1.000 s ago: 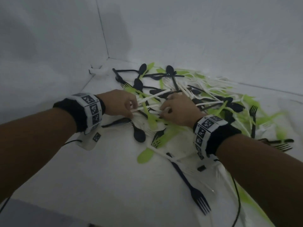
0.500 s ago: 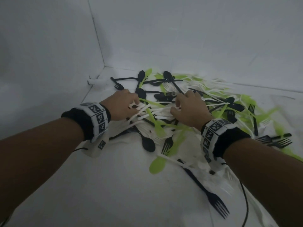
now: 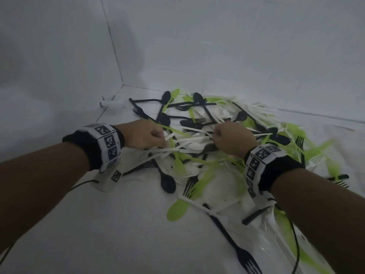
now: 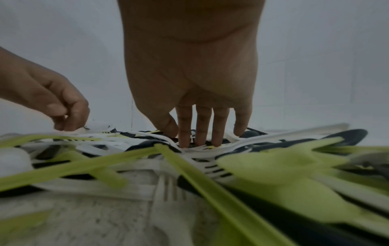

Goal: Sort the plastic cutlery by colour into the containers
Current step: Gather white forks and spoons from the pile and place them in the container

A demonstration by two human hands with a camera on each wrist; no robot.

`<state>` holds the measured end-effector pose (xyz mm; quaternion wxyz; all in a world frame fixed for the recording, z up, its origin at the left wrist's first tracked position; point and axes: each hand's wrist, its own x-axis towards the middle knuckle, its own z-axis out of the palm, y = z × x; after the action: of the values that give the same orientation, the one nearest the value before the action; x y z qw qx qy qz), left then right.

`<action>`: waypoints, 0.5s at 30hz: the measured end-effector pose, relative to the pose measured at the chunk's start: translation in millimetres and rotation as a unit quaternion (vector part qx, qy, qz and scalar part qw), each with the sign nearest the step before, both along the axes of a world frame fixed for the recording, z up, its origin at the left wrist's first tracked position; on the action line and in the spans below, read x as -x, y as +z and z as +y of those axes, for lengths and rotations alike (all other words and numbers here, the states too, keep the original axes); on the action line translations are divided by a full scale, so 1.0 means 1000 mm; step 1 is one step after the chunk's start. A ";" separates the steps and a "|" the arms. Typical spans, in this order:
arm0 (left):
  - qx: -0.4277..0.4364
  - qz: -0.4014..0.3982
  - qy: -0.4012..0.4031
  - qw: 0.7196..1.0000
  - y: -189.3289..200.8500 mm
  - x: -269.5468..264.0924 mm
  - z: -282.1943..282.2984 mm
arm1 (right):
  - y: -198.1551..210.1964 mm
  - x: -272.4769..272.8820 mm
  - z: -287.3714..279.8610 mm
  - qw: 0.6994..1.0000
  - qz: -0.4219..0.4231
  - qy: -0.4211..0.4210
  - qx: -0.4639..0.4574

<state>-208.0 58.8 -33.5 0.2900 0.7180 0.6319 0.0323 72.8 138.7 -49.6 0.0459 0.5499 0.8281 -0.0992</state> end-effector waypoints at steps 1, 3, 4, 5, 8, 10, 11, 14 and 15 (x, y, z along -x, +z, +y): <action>-0.019 0.009 0.001 1.000 0.001 -0.005 0.003 | 0.000 -0.003 0.000 1.000 0.005 -0.003 -0.005; -0.072 0.030 0.001 0.997 0.002 -0.018 0.011 | 0.000 -0.007 -0.001 0.999 0.032 -0.009 -0.010; -0.087 0.031 0.001 0.996 0.002 -0.027 0.015 | -0.001 -0.009 -0.003 0.999 0.042 -0.005 -0.010; -0.087 0.034 -0.005 0.996 0.001 -0.037 0.019 | -0.001 -0.011 -0.004 0.999 0.046 0.002 -0.007; -0.056 0.099 -0.051 0.992 -0.005 -0.067 0.027 | -0.002 -0.015 -0.009 0.999 0.037 0.009 0.014; -0.050 0.149 -0.057 0.986 -0.009 -0.079 0.030 | -0.002 -0.020 -0.011 0.999 0.039 0.006 0.015; -0.054 0.166 -0.056 0.983 -0.009 -0.082 0.031 | -0.002 -0.022 -0.011 0.999 0.043 0.005 0.010; -0.049 0.214 -0.071 0.973 -0.006 -0.084 0.031 | -0.002 -0.026 -0.011 0.998 0.059 -0.002 0.002; -0.041 0.215 -0.068 0.973 -0.006 -0.084 0.031 | -0.002 -0.027 -0.011 0.998 0.060 -0.005 0.001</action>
<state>-124.4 89.5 -39.2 0.1193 0.7608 0.6270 -0.1175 99.8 127.4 -51.8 -0.0039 0.5466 0.8266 -0.1336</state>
